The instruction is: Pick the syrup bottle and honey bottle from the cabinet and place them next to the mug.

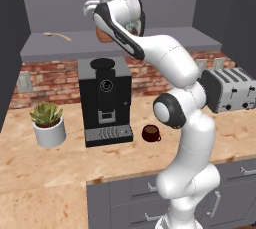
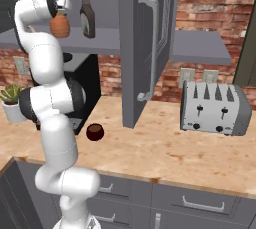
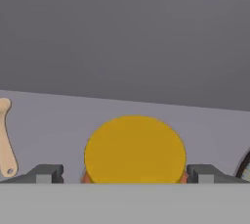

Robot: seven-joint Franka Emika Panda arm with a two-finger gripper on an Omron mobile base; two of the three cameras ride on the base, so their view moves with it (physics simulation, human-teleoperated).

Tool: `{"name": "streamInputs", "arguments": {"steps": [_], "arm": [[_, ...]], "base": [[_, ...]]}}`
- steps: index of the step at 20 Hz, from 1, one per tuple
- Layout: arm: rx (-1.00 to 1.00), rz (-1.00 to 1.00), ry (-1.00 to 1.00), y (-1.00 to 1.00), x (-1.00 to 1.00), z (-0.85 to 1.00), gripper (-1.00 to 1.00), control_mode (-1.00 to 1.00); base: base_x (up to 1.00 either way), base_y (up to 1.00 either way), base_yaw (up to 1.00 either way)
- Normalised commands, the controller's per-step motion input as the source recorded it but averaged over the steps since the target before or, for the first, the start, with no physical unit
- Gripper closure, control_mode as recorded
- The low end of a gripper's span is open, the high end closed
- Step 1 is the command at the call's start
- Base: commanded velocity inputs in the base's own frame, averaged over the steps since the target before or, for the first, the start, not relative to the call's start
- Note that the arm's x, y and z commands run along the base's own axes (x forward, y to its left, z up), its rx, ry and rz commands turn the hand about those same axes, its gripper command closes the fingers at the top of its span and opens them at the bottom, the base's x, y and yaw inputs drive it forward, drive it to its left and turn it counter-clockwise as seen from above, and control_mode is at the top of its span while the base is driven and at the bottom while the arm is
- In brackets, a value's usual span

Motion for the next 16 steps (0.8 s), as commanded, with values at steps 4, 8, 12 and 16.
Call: {"name": "streamInputs", "arguments": {"steps": [4, 8, 12, 16], "arm": [[0.00, -0.01, 0.00, 0.00, 0.00, 0.00, -1.00, -1.00], [0.00, 0.00, -0.01, 0.00, -0.01, -0.09, -1.00, -1.00], [0.00, 0.00, -0.02, 0.00, -0.05, -0.22, -1.00, -1.00], [0.00, 0.00, 0.00, 0.00, 0.00, -0.04, -1.00, -1.00]], "base": [[0.00, 0.00, 0.00], [0.00, 0.00, 0.00], [0.00, 0.00, 0.00], [0.00, 0.00, 0.00]]}}
